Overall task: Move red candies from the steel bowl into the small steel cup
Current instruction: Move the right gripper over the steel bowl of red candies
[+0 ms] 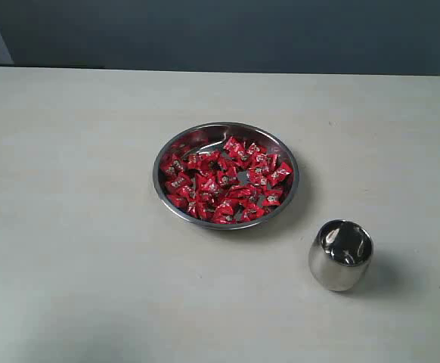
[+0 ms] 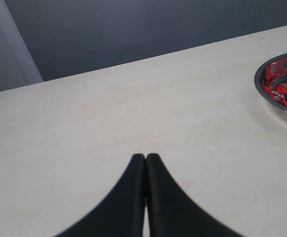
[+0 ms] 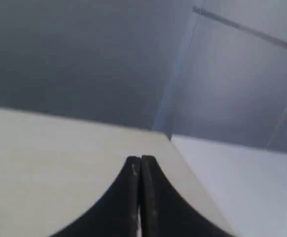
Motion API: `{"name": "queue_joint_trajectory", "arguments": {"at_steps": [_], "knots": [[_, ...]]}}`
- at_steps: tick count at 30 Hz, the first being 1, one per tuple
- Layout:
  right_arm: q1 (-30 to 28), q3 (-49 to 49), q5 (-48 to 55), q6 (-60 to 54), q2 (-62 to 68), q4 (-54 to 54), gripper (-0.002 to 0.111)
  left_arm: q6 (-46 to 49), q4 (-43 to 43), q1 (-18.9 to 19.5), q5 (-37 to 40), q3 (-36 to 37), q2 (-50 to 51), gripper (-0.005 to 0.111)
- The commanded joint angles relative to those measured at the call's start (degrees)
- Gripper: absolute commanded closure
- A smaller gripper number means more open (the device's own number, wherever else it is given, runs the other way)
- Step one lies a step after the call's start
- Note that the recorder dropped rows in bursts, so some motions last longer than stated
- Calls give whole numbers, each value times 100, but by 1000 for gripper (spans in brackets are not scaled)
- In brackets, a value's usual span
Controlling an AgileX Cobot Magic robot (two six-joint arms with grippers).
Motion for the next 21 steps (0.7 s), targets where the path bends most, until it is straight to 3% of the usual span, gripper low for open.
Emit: {"name": "queue_joint_trajectory", "arguments": {"at_steps": [1, 6, 13, 17, 21], "knots": [[-5, 16, -1650, -38, -26, -181, 109, -31, -11, -2, -39, -6, -25, 106], [-5, 16, -2690, 128, -26, 63, 109, -31, -11, -2, -39, -6, -25, 106], [-5, 16, -3581, 3868, -26, 106, 109, -31, -11, -2, -39, -6, -25, 106], [-5, 16, -3451, 5072, -26, 28, 109, -31, -11, -2, -39, -6, -25, 106], [-5, 16, -3324, 5249, -26, 55, 109, -31, -11, -2, -39, -6, -25, 106]]}}
